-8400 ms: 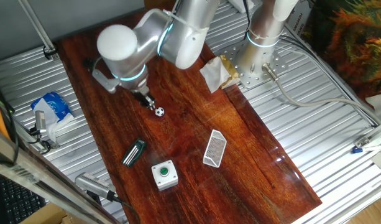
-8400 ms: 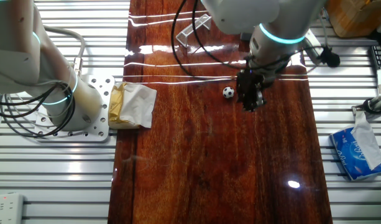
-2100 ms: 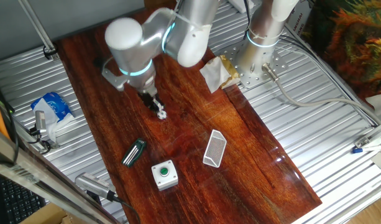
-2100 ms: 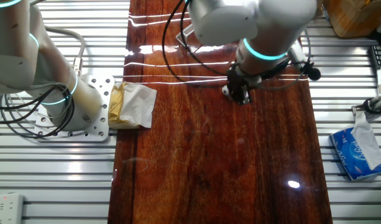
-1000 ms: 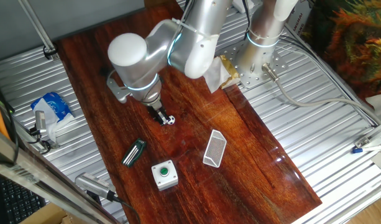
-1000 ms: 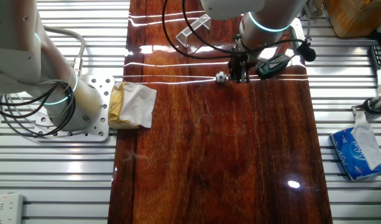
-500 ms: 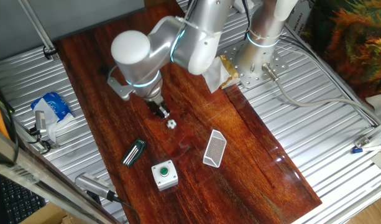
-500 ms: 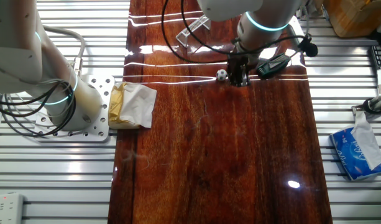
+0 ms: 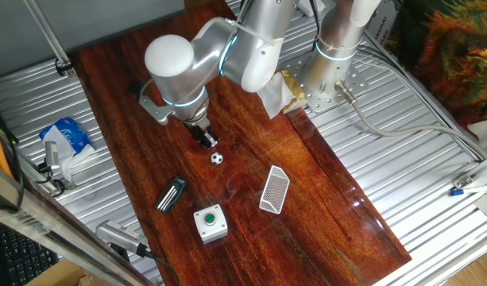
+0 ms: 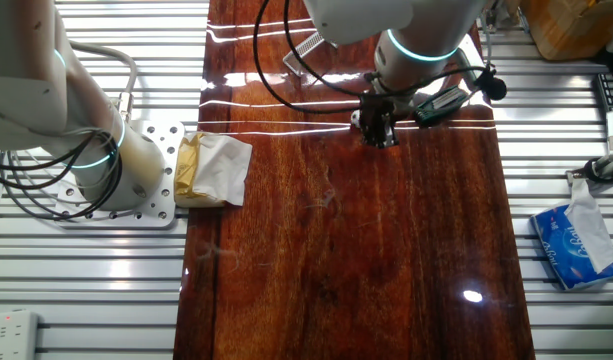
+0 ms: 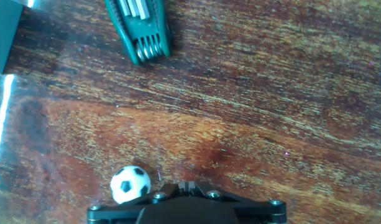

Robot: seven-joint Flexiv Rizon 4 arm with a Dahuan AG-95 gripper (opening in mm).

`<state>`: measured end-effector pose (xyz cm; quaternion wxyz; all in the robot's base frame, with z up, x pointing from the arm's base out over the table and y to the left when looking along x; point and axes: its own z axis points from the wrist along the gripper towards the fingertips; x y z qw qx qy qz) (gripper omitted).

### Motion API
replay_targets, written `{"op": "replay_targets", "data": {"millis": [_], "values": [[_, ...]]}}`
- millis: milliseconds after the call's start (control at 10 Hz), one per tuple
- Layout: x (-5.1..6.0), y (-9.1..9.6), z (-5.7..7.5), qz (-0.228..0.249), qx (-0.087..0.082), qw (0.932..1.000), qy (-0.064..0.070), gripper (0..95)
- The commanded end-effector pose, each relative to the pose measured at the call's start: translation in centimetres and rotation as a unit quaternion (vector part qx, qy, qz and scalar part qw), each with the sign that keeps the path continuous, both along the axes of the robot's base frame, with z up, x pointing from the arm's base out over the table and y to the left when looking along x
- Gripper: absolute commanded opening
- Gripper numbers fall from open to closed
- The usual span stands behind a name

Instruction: Push the soccer ball into the goal

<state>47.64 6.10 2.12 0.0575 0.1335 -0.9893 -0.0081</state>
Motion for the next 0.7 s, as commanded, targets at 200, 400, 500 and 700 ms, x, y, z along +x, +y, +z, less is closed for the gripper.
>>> {"op": "replay_targets", "data": {"millis": [200,400,500,700], "values": [[0.1,0.2,-0.3,-0.038,0.012,0.9992,-0.001,0.0],[0.3,0.5,-0.6,-0.043,0.013,0.999,-0.005,0.0],[0.4,0.6,-0.6,-0.043,0.012,0.999,-0.007,0.0],[0.8,1.3,-0.8,-0.038,0.011,0.9992,-0.009,0.0]]}}
